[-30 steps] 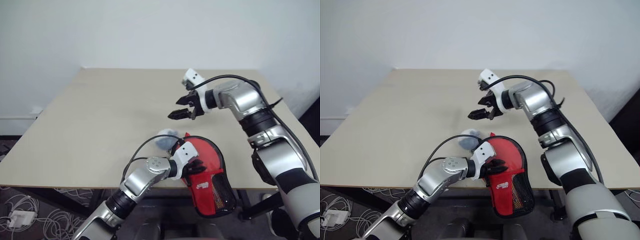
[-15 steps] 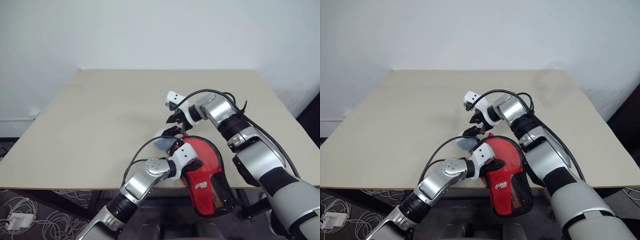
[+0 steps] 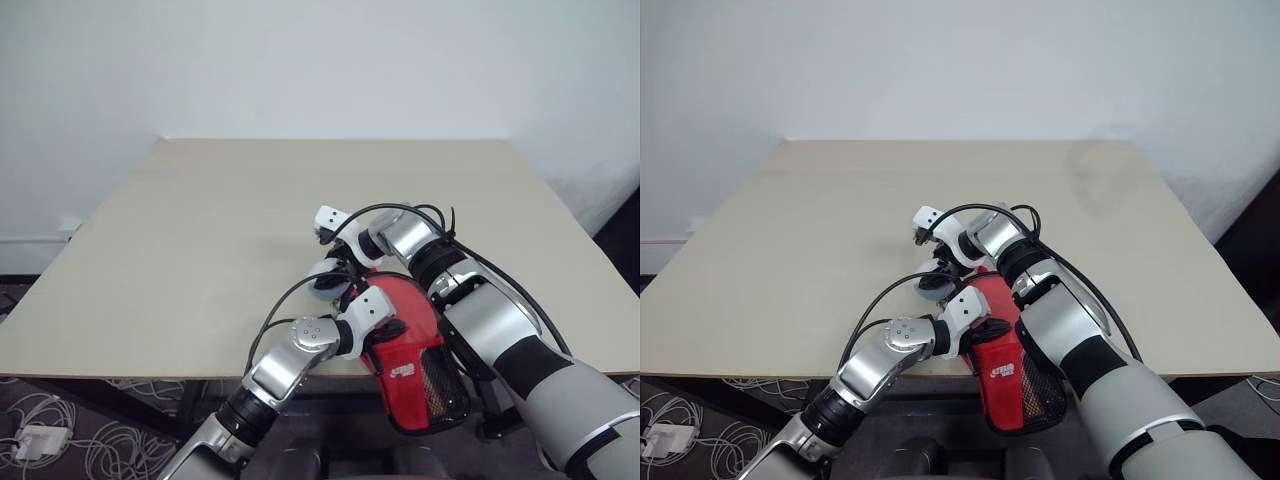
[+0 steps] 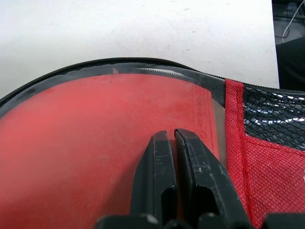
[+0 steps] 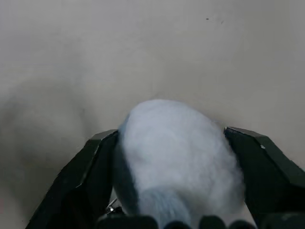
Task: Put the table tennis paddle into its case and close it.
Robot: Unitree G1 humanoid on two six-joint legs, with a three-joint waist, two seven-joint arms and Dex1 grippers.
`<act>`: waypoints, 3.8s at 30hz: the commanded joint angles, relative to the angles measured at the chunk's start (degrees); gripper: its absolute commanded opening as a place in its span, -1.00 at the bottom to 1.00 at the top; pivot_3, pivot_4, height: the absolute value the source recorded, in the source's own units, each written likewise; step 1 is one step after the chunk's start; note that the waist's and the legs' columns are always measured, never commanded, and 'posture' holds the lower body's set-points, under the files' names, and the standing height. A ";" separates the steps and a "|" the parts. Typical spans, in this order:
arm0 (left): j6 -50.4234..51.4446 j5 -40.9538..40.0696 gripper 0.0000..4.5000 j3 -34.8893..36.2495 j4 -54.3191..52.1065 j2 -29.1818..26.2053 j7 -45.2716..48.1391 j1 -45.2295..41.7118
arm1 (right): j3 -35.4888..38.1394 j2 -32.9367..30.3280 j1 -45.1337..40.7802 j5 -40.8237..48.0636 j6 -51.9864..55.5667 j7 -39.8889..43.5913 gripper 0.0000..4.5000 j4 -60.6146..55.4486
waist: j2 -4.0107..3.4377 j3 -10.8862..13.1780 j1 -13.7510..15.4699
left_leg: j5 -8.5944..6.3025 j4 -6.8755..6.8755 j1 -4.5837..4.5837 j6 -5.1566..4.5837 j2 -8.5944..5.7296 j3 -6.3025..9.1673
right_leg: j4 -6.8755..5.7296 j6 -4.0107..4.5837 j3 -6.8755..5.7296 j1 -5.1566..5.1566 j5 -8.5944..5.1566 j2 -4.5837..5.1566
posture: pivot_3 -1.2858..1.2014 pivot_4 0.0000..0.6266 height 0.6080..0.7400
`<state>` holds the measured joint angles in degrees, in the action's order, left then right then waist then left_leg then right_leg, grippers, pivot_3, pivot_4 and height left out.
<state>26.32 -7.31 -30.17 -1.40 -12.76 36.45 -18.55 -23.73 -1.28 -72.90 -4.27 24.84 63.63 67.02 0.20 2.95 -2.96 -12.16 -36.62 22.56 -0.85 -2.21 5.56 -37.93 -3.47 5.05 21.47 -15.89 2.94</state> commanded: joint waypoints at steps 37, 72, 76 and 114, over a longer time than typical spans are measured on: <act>0.39 3.66 -0.94 1.69 4.92 1.45 0.36 -0.20 | 8.10 1.47 -3.16 -6.51 -15.46 -25.83 -0.97 5.03 | -0.14 -0.10 -0.13 | 0.08 0.04 -0.07 0.12 0.00 0.00 | -0.09 0.04 0.01 -0.02 0.02 -0.03 | 0.03 -1.00 0.91; -1.28 3.95 -0.94 1.45 7.07 0.87 3.28 -0.91 | 8.86 -19.26 2.96 -10.25 -11.67 -22.53 -0.97 0.78 | -0.33 -0.21 -0.11 | 0.11 0.02 -0.06 0.10 -0.01 -0.13 | -0.09 0.05 0.08 -0.18 0.03 -0.03 | 0.03 -1.00 0.91; -1.71 4.09 -0.94 1.42 7.68 0.94 3.63 -1.27 | 9.59 -22.24 5.20 -9.83 -9.16 -20.70 -0.97 -2.99 | -0.35 -0.22 -0.05 | 0.11 0.01 -0.05 0.09 -0.01 -0.14 | -0.08 0.04 0.09 -0.19 0.03 -0.03 | 0.03 -1.00 0.91; -6.32 4.77 -0.94 1.49 14.73 1.98 5.65 -3.64 | 15.76 -49.21 41.04 2.44 30.26 -11.25 -0.97 -67.81 | -0.36 -0.27 2.21 | 0.01 -0.26 0.06 -0.12 -0.16 -0.17 | 0.17 -0.37 0.00 -0.41 -0.22 0.21 | 0.03 -1.00 0.91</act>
<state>18.73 -4.93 -28.03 10.27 -9.76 42.00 -23.03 -10.30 -48.27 -31.56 -1.83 54.12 53.36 0.82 -0.17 2.68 -0.75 -12.15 -36.88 22.62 -0.97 -2.36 5.40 -37.76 -3.84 5.05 21.06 -16.11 3.15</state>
